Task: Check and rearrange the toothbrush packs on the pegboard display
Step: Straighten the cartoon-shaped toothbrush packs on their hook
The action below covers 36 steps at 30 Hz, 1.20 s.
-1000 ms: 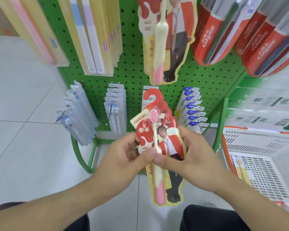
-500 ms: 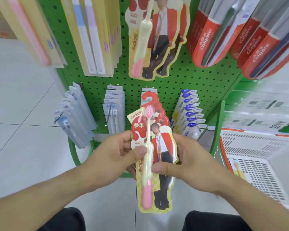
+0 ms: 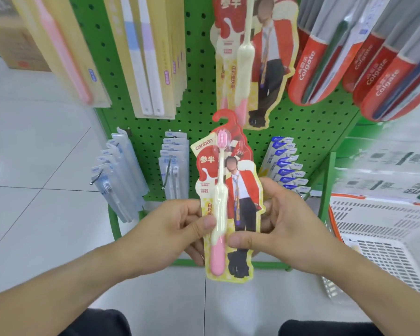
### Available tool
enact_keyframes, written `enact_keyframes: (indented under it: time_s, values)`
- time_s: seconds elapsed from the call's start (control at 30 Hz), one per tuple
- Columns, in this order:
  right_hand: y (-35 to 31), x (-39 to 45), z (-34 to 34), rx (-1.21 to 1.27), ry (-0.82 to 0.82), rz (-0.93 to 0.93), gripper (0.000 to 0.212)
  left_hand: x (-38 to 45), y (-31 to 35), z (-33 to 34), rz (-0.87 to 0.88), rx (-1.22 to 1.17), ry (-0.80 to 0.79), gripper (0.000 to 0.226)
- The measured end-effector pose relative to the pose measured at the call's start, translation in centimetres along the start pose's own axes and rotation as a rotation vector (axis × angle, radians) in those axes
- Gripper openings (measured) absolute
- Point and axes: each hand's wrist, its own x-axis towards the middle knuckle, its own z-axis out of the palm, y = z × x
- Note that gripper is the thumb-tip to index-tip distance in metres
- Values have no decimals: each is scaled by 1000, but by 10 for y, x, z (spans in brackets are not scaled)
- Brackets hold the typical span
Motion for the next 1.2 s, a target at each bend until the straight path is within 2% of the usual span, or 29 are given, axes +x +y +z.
enact_keyframes:
  time_s: [0.07, 0.17, 0.23, 0.3, 0.4, 0.5, 0.57, 0.67, 0.8, 1.2]
  values:
    - [-5, 2, -3, -44, -34, 13, 61, 0, -1, 4, 3, -8, -3, 37]
    - [-4, 6, -2, -96, -32, 17, 47, -3, -1, 3, -46, -27, -79, 30]
    - [-1, 9, 2, -80, -12, 35, 32, -5, -3, 1, -46, -35, -135, 39]
    - [2, 13, 3, -68, -9, 58, 27, -7, -8, 3, -16, -17, -118, 52]
    - [2, 14, 3, -54, -60, 81, 34, -8, -17, 7, 12, -53, -12, 52]
    - [4, 14, 5, -52, -141, 76, 57, -10, -19, 5, 9, -77, 85, 51]
    - [5, 15, 6, -48, -140, 46, 65, -12, -18, 1, -11, -85, 143, 52]
    - [3, 17, 9, -93, -141, -6, 71, -16, -14, -2, -52, -85, 233, 56]
    - [7, 18, 16, -128, -121, -2, 66, -19, -11, 0, -101, 119, 361, 49]
    - [28, 8, 37, -76, -167, -25, 73, -21, -11, -3, -125, 187, 383, 33]
